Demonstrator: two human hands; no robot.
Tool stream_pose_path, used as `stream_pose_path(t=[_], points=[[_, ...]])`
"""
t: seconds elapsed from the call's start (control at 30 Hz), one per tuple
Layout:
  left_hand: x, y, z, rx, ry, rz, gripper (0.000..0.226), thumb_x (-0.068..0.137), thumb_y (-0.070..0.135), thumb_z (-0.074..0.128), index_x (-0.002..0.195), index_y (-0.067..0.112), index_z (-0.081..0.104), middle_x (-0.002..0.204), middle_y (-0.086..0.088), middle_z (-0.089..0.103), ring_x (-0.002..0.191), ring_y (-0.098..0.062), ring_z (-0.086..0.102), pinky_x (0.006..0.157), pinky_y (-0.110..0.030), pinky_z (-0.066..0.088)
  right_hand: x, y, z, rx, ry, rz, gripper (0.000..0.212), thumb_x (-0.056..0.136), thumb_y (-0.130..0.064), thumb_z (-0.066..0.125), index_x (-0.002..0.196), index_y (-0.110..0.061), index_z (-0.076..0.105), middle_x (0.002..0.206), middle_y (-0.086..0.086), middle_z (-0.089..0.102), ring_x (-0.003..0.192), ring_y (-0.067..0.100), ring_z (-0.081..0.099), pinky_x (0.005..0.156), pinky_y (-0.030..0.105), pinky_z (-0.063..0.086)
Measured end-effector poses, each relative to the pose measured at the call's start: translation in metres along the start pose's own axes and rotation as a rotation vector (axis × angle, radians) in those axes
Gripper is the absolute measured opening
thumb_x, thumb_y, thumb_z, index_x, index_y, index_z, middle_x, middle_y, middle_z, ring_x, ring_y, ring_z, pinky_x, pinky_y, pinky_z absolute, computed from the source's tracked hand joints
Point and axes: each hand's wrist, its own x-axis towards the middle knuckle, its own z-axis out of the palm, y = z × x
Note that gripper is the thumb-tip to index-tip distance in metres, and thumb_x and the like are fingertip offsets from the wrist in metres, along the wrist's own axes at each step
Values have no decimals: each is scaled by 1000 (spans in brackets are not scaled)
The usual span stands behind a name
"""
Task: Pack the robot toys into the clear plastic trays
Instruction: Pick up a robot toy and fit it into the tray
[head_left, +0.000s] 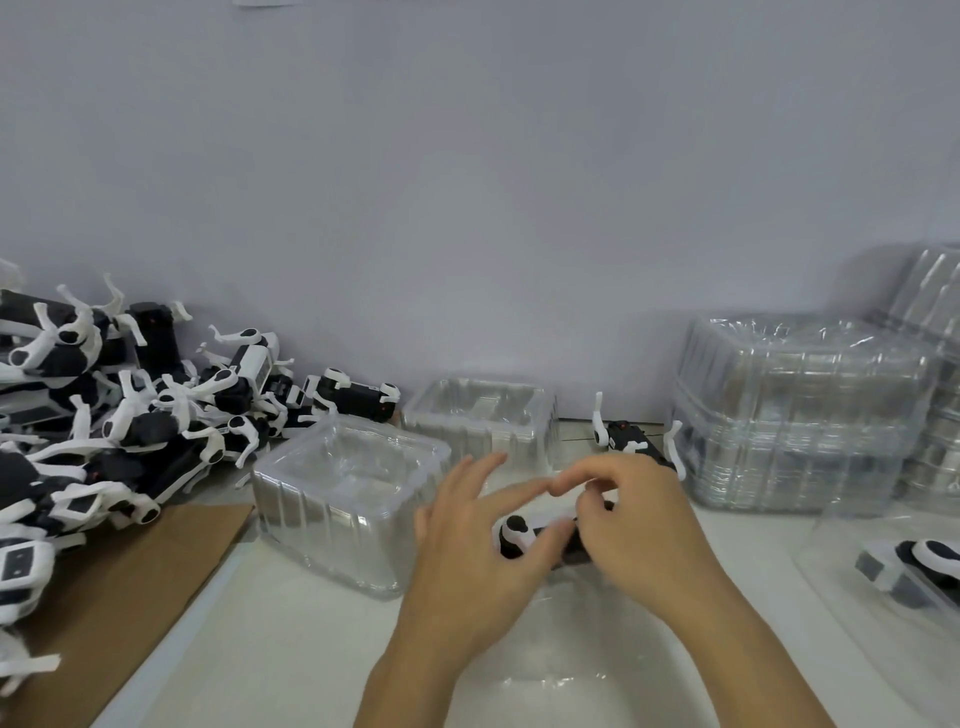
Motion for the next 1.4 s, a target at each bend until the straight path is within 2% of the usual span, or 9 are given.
stream_pose_path(t=[0.17, 0.27, 0.5, 0.67, 0.73, 0.9, 1.03, 1.17, 1.4], points=[[-4, -2, -9, 207, -286, -15, 85, 46, 95, 51, 126, 67, 48, 156, 34, 7, 144, 6, -14, 117, -38, 1, 3, 5, -10, 78, 157, 55, 42, 86, 2, 51, 80, -33, 72, 92, -20, 68, 93, -15, 52, 69, 0, 38], [-4, -1, -11, 268, -362, -29, 92, 49, 88, 63, 135, 69, 34, 158, 33, -6, 144, 2, -22, 120, -43, 1, 3, 3, -10, 110, 208, 42, 42, 87, 1, 51, 82, -35, 71, 91, -22, 67, 93, -13, 54, 71, 6, 38], [-5, 0, -2, 177, -178, -21, 79, 56, 85, 57, 130, 62, 48, 153, 26, 16, 141, 2, 0, 117, -38, 26, 5, -3, -17, 219, 491, -13, 42, 84, 3, 53, 88, -35, 71, 92, -14, 68, 84, -2, 60, 68, 4, 42], [-1, 5, -12, -184, 9, -58, 60, 52, 84, 62, 110, 78, 48, 145, 32, 26, 140, 10, 8, 111, -25, 27, 9, -6, -36, 415, 745, 4, 36, 84, -4, 51, 87, -33, 72, 90, -12, 70, 78, -5, 60, 66, 3, 41], [3, 8, -15, -345, 111, -59, 62, 55, 81, 64, 115, 70, 56, 147, 30, 34, 141, 7, 23, 113, -35, 34, 11, -10, -42, 558, 795, 30, 35, 82, -8, 48, 82, -35, 71, 82, -14, 70, 75, -3, 60, 67, 9, 44], [7, 21, -22, -1045, 154, -188, 56, 68, 70, 69, 113, 37, 74, 122, 8, 70, 121, -20, 62, 86, -41, 54, 8, -20, -29, 525, 415, 0, 29, 92, -4, 58, 88, -27, 74, 79, -11, 73, 73, 7, 66, 68, 23, 48], [8, 17, -19, -1529, 109, -396, 64, 73, 65, 70, 116, 17, 73, 125, -17, 67, 113, -44, 64, 102, -59, 45, 0, -32, -2, 390, 82, -103, 19, 90, -18, 69, 98, -34, 75, 91, -16, 73, 82, 4, 69, 70, 15, 51], [8, 10, -21, -1734, 35, -384, 76, 81, 64, 64, 133, 9, 60, 137, -23, 57, 118, -50, 59, 102, -64, 43, -2, -35, 9, 319, 93, -169, 27, 86, -15, 74, 100, -39, 74, 91, -21, 70, 81, 0, 66, 67, 9, 46], [5, 12, -22, -1740, 24, -400, 67, 73, 61, 70, 116, 9, 73, 124, -21, 67, 115, -48, 62, 99, -64, 44, -1, -33, 4, 303, 117, -198, 32, 80, -5, 78, 91, -36, 76, 83, -14, 71, 74, 5, 67, 62, 10, 45]])
